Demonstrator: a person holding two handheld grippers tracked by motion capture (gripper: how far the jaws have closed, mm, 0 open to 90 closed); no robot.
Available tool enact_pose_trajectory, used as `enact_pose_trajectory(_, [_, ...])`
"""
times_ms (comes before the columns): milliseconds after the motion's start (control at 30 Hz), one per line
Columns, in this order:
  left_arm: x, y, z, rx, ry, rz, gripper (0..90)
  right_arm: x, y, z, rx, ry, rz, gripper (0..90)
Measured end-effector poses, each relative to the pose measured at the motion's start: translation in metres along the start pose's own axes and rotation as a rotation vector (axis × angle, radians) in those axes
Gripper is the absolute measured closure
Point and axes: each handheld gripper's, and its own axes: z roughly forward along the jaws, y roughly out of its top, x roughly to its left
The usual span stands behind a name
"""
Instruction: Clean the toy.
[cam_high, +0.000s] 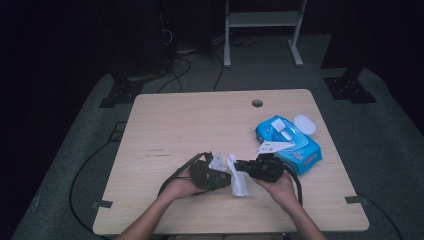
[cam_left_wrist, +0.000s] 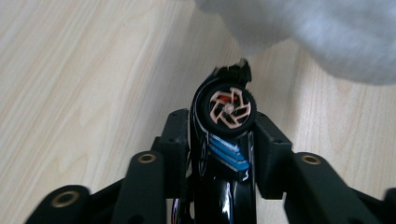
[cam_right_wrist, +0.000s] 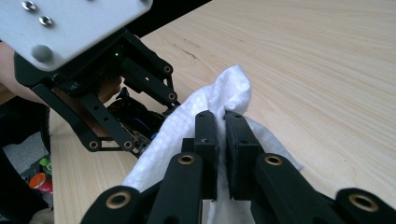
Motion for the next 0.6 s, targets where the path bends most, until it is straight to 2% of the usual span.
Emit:
enact_pose_trajectory(33, [0.0,0.0,0.0,0.0,0.0,0.0,56.3,0.0,0.0,0.0,0.0,0.0,0.0,83.8])
enact_pose_trajectory(67, [-0.001,-0.001,0.003,0.032,0.001,-0.006,54.6,0.0,0.0,0.0,-0.001,0.0,0.004,83.8])
enact_pose_trajectory(100, [-0.001,-0.001,0.003,0.032,0.001,-0.006,52.4,0.0,0.0,0.0,-0.001,0.0,0.004,83.8])
enact_pose_trajectory(133, [-0.001,-0.001,0.004,0.053,0.005,-0.016,51.6,-0.001,-0.001,0.001,-0.002,-0.002,0.005,83.8])
enact_pose_trajectory(167, [-0.001,-0.001,0.004,0.053,0.005,-0.016,51.5,-0.001,-0.001,0.001,-0.002,-0.002,0.005,83.8])
enact_pose_trajectory(200, [-0.002,0.001,0.008,0.085,0.003,-0.017,50.3,-0.002,-0.001,0.002,-0.002,-0.003,0.01,83.8])
enact_pose_trajectory(233, [-0.002,0.001,0.008,0.085,0.003,-0.017,49.5,-0.002,-0.001,0.002,-0.002,-0.003,0.01,83.8])
enact_pose_trajectory(267, [-0.004,0.002,0.012,0.123,0.023,0.003,49.5,-0.003,-0.002,0.002,-0.002,-0.008,0.014,83.7])
enact_pose_trajectory(333, [-0.005,0.004,0.013,0.137,0.032,0.01,49.6,-0.004,-0.003,0.002,-0.002,-0.009,0.018,83.7])
enact_pose_trajectory(400, [-0.005,0.004,0.013,0.139,0.046,0.014,55.0,-0.007,-0.004,0.002,-0.003,-0.013,0.031,83.7])
enact_pose_trajectory(467, [-0.005,0.005,0.011,0.134,0.027,0.033,59.5,-0.009,-0.005,0.002,-0.008,-0.009,0.04,83.7])
enact_pose_trajectory(500, [-0.008,0.005,0.011,0.132,0.043,0.058,60.1,-0.009,-0.006,0.002,-0.009,-0.006,0.044,83.7])
enact_pose_trajectory(600, [-0.01,0.005,0.005,0.084,0.066,0.078,62.8,-0.008,-0.006,0.003,-0.005,0.013,0.052,83.7])
